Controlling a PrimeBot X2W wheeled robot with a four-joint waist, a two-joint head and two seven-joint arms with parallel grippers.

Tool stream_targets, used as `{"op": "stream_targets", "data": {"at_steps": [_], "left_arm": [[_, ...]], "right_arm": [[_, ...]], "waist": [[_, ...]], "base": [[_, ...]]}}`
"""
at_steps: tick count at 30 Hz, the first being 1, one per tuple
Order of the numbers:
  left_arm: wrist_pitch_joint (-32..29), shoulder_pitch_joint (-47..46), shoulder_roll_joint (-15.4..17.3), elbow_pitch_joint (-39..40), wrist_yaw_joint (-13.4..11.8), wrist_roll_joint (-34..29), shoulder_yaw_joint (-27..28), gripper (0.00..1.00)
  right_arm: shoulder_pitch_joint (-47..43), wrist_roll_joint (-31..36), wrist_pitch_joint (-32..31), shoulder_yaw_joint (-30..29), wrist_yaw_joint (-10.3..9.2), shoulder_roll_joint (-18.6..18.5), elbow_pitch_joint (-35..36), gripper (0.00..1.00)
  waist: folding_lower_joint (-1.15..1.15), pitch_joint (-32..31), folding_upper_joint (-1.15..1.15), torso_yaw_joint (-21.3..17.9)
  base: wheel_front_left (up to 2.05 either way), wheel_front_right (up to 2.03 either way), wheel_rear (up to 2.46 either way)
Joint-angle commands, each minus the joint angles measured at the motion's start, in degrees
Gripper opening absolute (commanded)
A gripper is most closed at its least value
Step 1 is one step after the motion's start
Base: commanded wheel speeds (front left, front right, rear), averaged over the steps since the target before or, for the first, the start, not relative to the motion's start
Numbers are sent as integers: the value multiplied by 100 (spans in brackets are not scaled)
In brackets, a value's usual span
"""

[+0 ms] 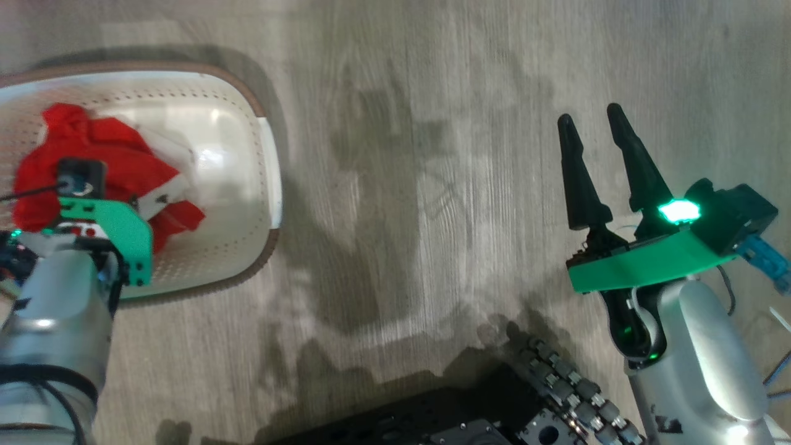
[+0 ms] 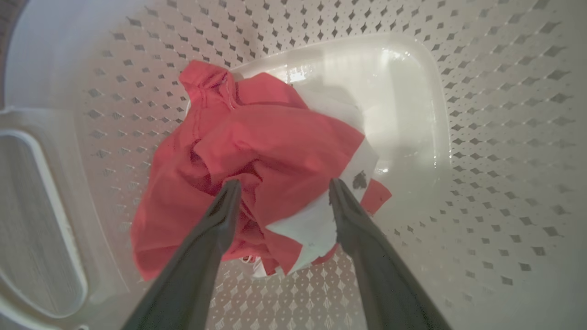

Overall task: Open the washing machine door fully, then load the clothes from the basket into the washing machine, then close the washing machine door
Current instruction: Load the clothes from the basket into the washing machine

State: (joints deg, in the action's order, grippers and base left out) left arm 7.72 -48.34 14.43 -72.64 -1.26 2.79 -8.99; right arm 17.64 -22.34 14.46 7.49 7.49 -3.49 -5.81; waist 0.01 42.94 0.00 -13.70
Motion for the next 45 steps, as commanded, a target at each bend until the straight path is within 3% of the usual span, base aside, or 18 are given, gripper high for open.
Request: {"op": "stream_targets", "data": {"at_steps": [1, 18, 33, 34, 36, 45], "left_arm": [[-114, 32, 289, -13, -42, 31, 151, 100], [-1257, -563, 558, -119, -515, 370, 339, 100], [-1413, -723, 571, -128, -723, 626, 428, 100], [-1420, -713, 563, -128, -723, 642, 429, 60], [-1399, -699, 552, -129, -714, 651, 407, 0], [-1342, -595, 486, -130, -624, 650, 259, 0]], "right_arm": [[-41, -61, 54, 126, 0, 49, 178, 100], [162, -300, 54, 266, 0, 60, 270, 100], [235, -276, 54, 304, 0, 61, 293, 100], [236, -271, 54, 303, 0, 61, 287, 100], [239, -257, 54, 287, 0, 61, 284, 100], [251, -208, 54, 264, 0, 61, 278, 100]], "waist": [[-1, 229, 0, -173], [-1, 944, 0, -376], [-1, 1159, 0, -394], [-1, 1151, 0, -392], [-1, 1133, 0, -383], [-1, 936, 0, -326]], "base": [[0, 0, 0], [0, 0, 0], [0, 0, 0], [0, 0, 0], [0, 0, 0], [0, 0, 0]]}}
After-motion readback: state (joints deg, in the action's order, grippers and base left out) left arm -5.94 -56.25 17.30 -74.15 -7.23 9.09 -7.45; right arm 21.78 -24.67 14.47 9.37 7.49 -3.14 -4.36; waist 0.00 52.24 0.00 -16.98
